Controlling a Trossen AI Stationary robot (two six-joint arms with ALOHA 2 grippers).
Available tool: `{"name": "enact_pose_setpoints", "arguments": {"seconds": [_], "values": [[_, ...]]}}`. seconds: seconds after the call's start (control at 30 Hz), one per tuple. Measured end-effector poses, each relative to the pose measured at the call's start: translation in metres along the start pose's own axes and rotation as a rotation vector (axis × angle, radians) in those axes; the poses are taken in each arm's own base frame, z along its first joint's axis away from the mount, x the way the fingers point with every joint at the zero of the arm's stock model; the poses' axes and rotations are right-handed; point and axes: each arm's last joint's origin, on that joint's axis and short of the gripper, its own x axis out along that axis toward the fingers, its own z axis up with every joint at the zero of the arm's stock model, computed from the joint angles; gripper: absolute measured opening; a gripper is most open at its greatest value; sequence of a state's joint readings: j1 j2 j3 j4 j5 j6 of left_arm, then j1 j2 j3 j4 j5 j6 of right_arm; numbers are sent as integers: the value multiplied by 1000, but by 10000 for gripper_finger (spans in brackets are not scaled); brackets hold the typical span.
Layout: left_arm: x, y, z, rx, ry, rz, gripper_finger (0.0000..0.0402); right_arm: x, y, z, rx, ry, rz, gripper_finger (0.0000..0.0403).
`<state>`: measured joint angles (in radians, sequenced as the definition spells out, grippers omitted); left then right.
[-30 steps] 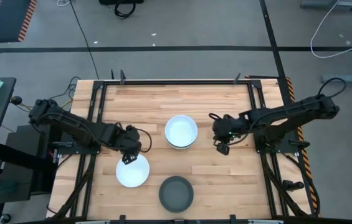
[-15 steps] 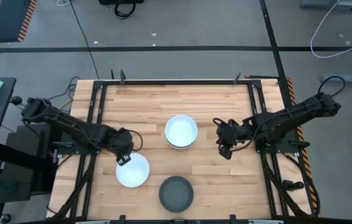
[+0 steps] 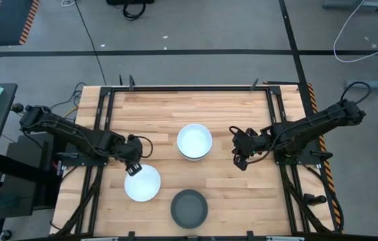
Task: Nest bowls inside each other
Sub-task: Stack the bottom white bowl on top of the top white bowl
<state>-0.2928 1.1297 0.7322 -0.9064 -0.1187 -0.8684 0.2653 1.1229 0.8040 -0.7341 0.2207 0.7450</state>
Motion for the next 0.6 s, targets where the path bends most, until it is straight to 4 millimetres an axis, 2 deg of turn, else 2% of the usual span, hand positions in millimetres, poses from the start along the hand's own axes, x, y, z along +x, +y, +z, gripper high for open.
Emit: {"name": "enact_pose_setpoints", "arguments": {"seconds": [0.2,0.6], "values": [[0,-4,1,-36,-8,-46,91,-1,3,-3,1,-4,1,22],[-1,-7,-2,-27,-1,-57,86,-3,8,-7,19,-18,-3,22]]}}
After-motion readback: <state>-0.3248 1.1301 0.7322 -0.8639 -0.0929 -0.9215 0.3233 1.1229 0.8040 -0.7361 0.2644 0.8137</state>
